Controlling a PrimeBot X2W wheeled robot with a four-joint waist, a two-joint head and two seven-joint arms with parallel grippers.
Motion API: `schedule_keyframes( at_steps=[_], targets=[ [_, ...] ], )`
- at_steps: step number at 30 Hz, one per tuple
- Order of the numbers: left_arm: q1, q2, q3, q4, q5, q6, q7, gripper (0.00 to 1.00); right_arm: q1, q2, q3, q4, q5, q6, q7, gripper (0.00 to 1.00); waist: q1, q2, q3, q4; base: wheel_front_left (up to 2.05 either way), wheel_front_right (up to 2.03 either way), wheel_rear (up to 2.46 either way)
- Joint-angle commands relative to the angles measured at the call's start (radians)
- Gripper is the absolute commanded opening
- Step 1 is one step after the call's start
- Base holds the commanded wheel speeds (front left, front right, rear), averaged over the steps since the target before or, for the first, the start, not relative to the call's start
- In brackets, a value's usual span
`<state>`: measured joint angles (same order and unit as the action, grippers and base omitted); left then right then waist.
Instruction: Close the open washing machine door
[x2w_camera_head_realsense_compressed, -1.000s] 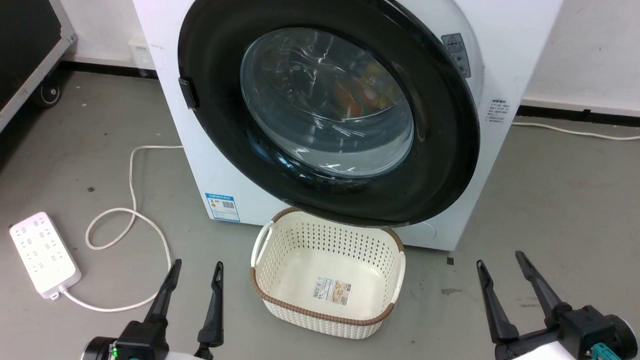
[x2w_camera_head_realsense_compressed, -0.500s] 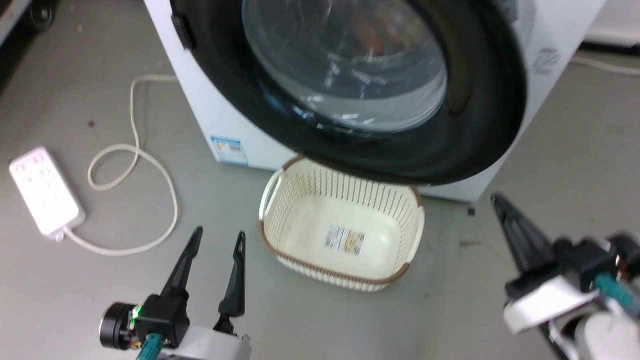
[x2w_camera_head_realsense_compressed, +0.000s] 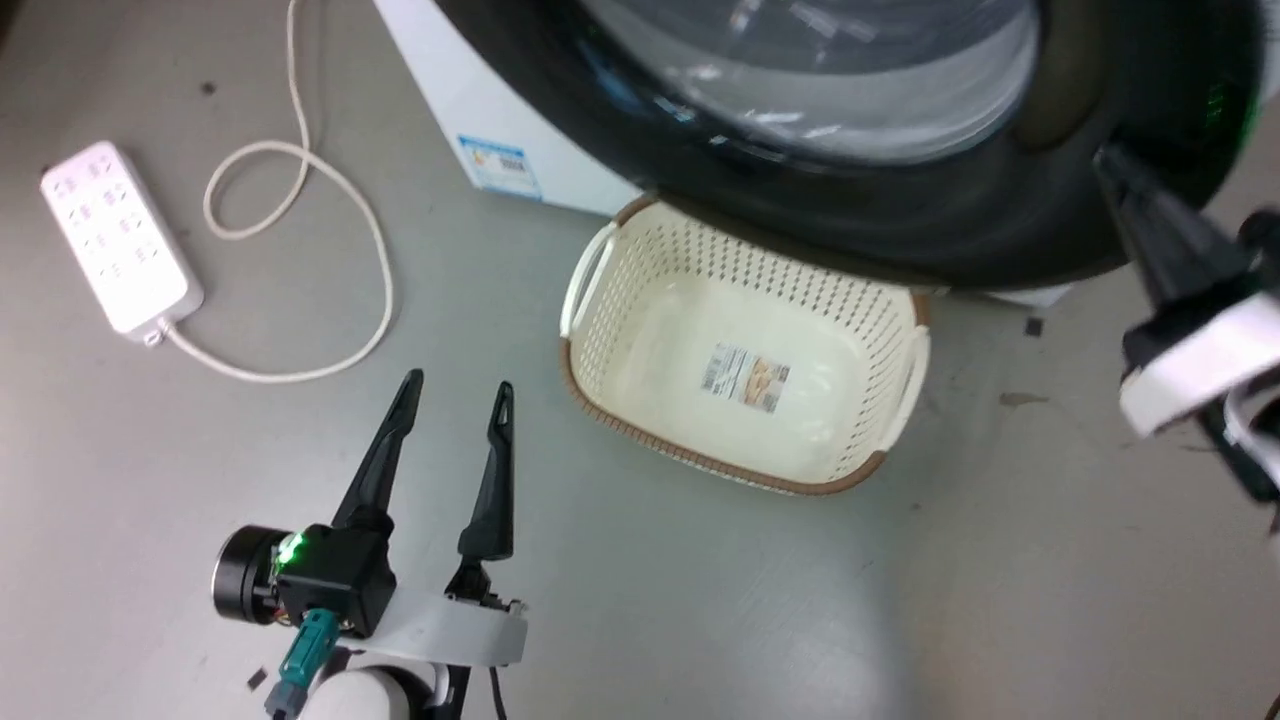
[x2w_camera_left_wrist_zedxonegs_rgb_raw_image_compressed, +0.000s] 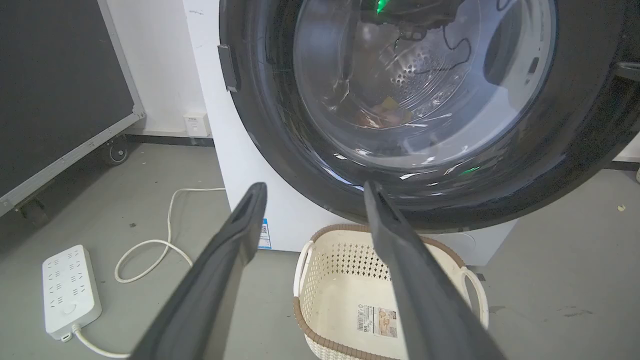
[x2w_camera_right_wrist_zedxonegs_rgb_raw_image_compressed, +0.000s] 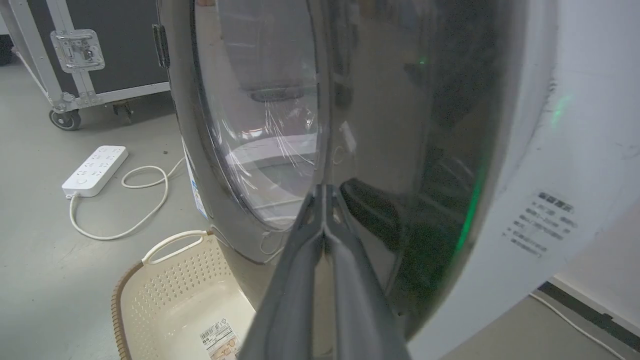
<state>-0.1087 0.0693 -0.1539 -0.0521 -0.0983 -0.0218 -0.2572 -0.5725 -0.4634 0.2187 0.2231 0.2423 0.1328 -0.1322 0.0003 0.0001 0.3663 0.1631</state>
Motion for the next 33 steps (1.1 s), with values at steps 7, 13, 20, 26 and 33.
schedule_keyframes(
  at_steps=[7,13,20,26,33],
  targets=[
    [-0.03,-0.012,-0.01,-0.013,0.006,0.005,-0.005,1.0,-0.171,-0.006,-0.056,0.105,0.193,-0.002,0.053,0.0,-0.0003,-0.0001,0.061,0.042,0.0,0.0,0.0],
    [-0.042,-0.015,-0.009,-0.012,0.005,0.005,-0.005,1.0,-0.265,-0.001,-0.1,0.191,0.265,-0.002,0.082,0.0,-0.0003,-0.0001,0.084,0.054,0.0,0.0,0.0],
    [-0.052,-0.017,-0.009,-0.009,0.004,0.011,-0.005,1.0,-0.35,0.014,-0.131,0.281,0.295,-0.002,0.1,0.0,-0.0003,-0.0001,0.09,0.059,0.0,0.0,0.0],
    [-0.052,-0.018,-0.007,-0.006,0.001,0.016,-0.005,1.0,-0.397,0.025,-0.139,0.347,0.286,-0.002,0.09,0.0,-0.0003,-0.0001,0.084,0.054,0.0,0.0,0.0],
    [-0.044,-0.019,-0.001,0.005,-0.01,0.017,-0.005,1.0,-0.362,0.046,-0.121,0.39,0.29,-0.002,0.025,1.0,-0.0003,-0.0001,0.02,0.039,0.0,0.0,0.0]
  ],
)
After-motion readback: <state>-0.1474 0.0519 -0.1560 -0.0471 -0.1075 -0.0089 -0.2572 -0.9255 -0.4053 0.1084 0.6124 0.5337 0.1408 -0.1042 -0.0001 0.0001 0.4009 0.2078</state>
